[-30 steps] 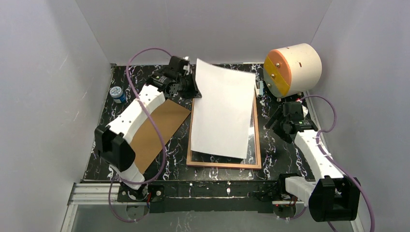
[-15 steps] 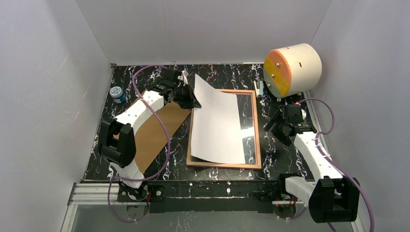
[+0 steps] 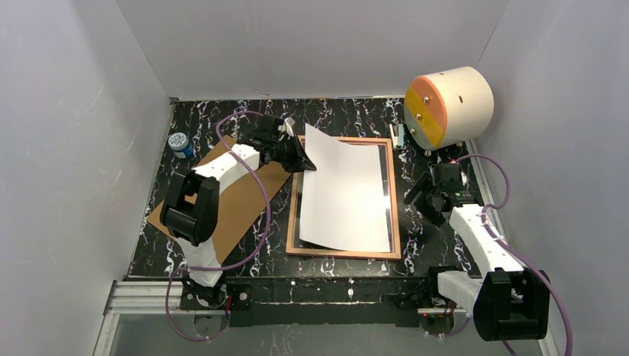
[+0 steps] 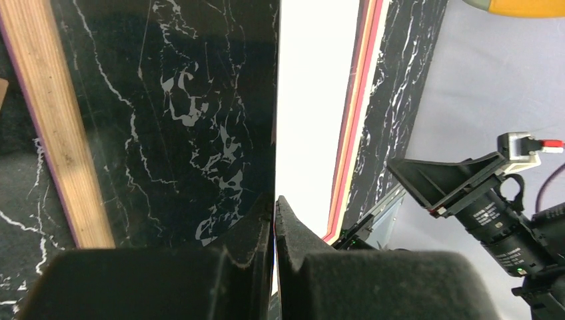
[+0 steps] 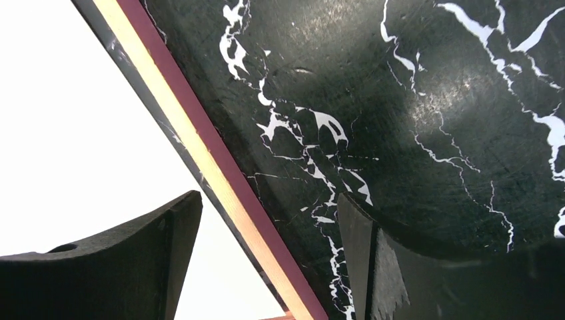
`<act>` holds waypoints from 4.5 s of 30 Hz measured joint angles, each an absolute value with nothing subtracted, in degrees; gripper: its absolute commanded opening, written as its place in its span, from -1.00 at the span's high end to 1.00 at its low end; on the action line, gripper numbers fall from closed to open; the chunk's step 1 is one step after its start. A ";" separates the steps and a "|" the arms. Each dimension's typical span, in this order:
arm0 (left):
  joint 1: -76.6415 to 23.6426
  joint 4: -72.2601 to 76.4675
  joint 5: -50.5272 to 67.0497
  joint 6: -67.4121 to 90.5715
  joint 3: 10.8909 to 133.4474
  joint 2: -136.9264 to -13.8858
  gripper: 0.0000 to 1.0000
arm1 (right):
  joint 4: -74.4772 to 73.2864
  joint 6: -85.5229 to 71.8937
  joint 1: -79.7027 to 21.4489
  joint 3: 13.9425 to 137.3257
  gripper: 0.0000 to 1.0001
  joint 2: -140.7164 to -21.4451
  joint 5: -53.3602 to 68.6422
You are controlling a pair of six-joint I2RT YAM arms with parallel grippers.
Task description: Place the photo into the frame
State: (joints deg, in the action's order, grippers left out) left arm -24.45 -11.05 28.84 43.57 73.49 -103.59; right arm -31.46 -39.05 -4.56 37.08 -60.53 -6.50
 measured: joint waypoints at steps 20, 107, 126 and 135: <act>-24.49 -5.26 31.90 44.36 72.34 -108.66 0.04 | -29.36 -39.90 -4.56 34.70 -0.63 -61.56 -4.05; 17.23 -15.18 -3.66 13.78 78.70 -115.00 -0.72 | -2.13 -75.83 -58.89 85.58 -0.62 -124.16 4.34; 18.92 -16.69 0.36 19.62 76.79 -113.19 -0.42 | 10.15 -79.29 -55.83 83.53 -0.59 -126.80 12.01; 19.05 -21.96 -0.40 18.15 79.31 -113.93 -0.42 | 11.88 -77.71 -55.09 82.70 -0.57 -126.78 15.38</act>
State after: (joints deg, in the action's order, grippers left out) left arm 19.05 -21.96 -0.40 18.15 79.31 -113.93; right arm 11.88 -77.71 -55.09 82.70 -126.78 15.38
